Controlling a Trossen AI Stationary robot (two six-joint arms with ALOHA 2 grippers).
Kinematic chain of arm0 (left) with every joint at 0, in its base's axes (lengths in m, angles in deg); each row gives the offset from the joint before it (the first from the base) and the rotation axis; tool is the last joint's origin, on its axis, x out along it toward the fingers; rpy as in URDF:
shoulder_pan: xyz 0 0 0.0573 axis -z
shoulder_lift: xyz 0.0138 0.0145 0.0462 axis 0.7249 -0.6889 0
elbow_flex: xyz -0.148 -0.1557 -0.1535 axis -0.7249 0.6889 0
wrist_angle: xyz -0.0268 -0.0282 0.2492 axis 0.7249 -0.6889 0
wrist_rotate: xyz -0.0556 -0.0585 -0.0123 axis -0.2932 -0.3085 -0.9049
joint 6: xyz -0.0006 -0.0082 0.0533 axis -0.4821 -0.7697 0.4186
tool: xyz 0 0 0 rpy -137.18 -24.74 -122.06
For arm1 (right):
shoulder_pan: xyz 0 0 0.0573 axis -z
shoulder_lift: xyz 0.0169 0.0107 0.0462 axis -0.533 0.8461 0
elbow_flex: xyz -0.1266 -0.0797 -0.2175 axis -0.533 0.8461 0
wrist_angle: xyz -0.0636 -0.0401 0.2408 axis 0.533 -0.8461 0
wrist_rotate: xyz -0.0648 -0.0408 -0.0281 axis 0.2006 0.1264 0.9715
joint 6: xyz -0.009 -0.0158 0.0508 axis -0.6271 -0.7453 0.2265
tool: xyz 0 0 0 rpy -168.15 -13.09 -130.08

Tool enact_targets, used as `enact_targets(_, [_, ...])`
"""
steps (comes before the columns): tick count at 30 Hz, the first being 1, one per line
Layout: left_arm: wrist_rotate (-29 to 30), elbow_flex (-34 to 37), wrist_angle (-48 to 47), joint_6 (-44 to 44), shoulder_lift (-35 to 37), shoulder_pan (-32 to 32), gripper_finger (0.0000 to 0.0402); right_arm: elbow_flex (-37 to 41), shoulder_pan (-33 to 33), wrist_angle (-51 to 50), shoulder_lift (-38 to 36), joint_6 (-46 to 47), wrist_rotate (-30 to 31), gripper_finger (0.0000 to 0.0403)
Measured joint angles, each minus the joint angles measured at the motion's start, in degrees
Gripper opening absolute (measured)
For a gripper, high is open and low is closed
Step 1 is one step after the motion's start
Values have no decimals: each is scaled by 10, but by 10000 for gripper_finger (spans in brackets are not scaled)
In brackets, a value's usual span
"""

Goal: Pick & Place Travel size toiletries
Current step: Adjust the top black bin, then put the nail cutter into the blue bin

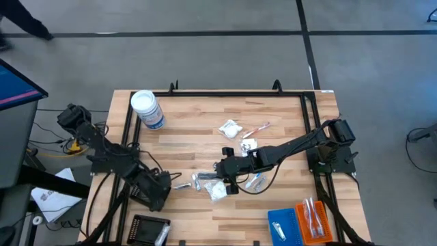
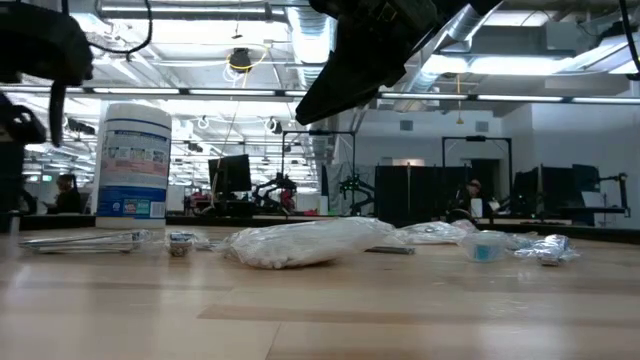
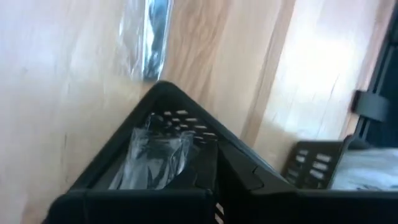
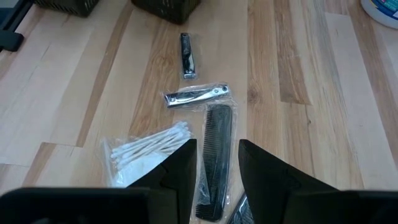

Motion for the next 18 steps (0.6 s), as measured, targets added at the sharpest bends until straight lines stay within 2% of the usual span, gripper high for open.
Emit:
enact_targets(11, [79,0,17,63,38,-31,0,0,0,0,0,0,0,113])
enact_targets(18, [190,0,49,142,102,-31,1,0,0,-15,0,5,0,113])
